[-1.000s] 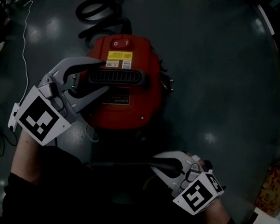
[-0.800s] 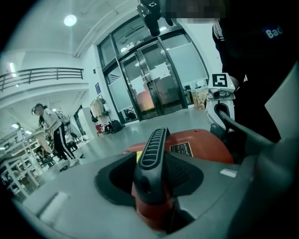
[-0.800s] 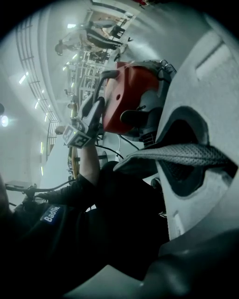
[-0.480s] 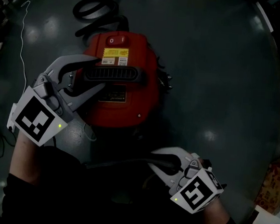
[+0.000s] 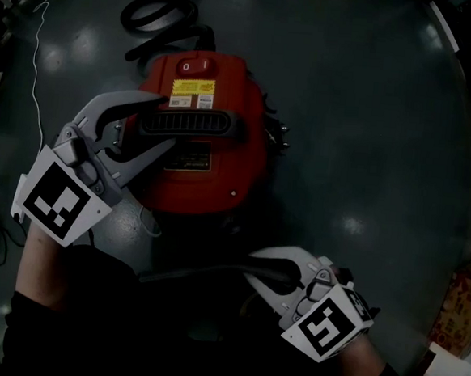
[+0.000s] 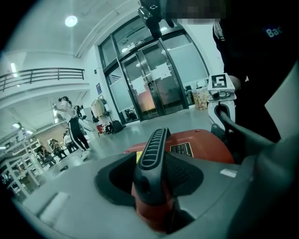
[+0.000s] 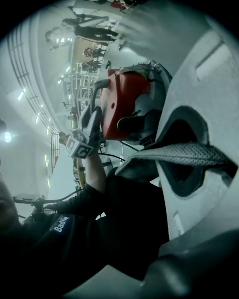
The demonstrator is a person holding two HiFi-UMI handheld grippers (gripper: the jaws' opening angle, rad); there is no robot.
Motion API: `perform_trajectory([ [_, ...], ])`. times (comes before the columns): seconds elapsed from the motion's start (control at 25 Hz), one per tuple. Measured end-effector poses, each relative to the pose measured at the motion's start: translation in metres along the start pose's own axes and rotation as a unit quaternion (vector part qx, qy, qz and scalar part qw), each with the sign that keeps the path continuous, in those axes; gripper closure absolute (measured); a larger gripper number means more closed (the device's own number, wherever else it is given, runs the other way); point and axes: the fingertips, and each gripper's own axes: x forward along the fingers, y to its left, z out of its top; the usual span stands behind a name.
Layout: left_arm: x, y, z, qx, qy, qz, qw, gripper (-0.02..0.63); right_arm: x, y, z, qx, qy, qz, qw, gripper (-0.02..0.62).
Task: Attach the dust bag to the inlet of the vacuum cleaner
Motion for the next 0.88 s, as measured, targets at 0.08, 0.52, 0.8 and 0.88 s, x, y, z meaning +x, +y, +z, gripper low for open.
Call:
perform_trajectory([
  [0.08, 0.0, 0.0, 0.0, -0.001, 0.0, 0.0, 1.0, 0.436, 0.0, 0.0, 0.001, 0.001, 0.001, 0.001, 1.0, 0.554],
  [0.52, -0.001, 0.0, -0.001, -0.008, -0.002, 0.005, 1.0, 0.437, -0.003, -0.002, -0.009, 0.04, -0.01, 0.024, 0.999, 0.552],
  [0.8, -0.001, 0.0, -0.001, -0.01, -0.004, 0.005, 0.9999, 0.439, -0.001, -0.002, -0.001, -0.001, -0.023, 0.015, 1.0, 0.551],
  [0.88, -0.001, 0.0, -0.001, -0.01, -0.003, 0.006, 0.9999, 0.439, -0.002, -0.003, -0.003, 0.001, -0.026, 0.013, 1.0, 0.55],
])
